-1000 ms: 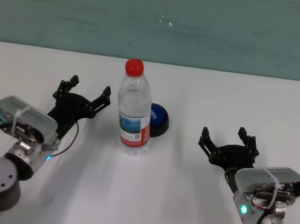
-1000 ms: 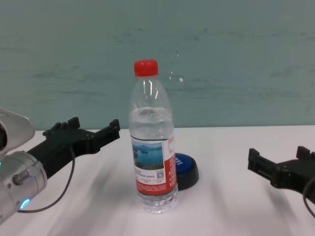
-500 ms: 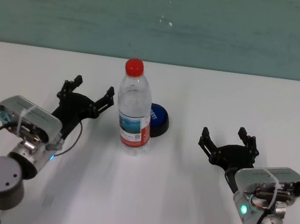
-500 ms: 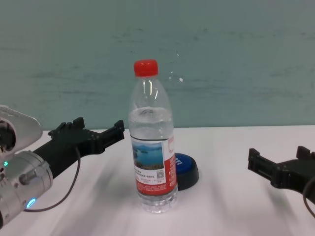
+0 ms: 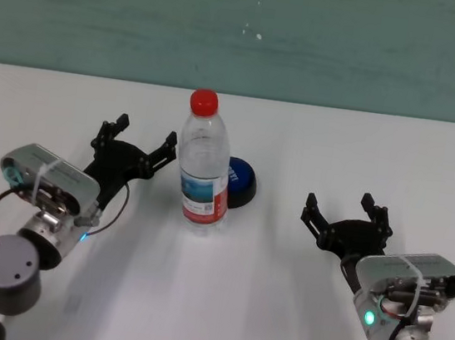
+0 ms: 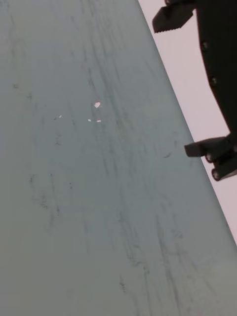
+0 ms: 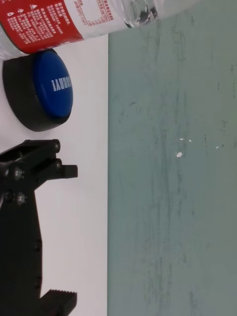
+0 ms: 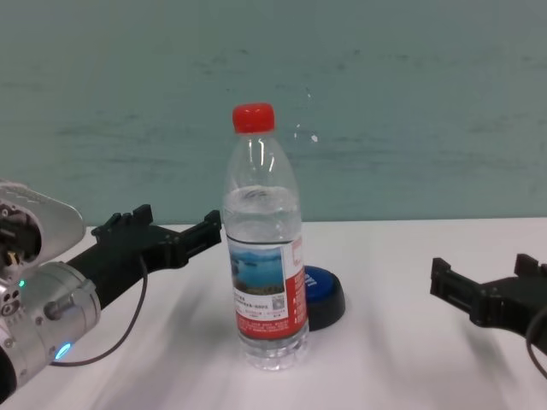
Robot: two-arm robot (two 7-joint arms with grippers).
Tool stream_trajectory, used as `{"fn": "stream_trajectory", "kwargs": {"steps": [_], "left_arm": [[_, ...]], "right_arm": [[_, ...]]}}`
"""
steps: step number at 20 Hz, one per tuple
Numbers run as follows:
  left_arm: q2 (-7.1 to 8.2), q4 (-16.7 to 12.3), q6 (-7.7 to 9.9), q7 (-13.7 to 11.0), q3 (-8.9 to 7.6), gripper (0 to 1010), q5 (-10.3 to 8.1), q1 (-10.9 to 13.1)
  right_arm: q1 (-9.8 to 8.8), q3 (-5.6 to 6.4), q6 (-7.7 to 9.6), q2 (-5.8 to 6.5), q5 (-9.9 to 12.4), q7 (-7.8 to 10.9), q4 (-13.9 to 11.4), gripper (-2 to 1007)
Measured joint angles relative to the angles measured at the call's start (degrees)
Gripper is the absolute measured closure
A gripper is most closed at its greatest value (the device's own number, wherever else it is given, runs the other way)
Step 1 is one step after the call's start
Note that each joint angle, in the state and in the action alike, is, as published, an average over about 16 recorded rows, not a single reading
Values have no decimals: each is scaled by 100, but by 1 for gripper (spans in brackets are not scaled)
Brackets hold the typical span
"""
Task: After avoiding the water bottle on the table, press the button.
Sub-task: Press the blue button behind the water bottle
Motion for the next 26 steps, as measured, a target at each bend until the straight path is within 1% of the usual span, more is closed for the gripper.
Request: {"fn": "stream_trajectory", "kwargs": {"steps": [26], "left_arm": [[-129,370,-93,78,67,0,130,-266]], "right_arm": [[0,0,0,0,0,0,0,1]]}}
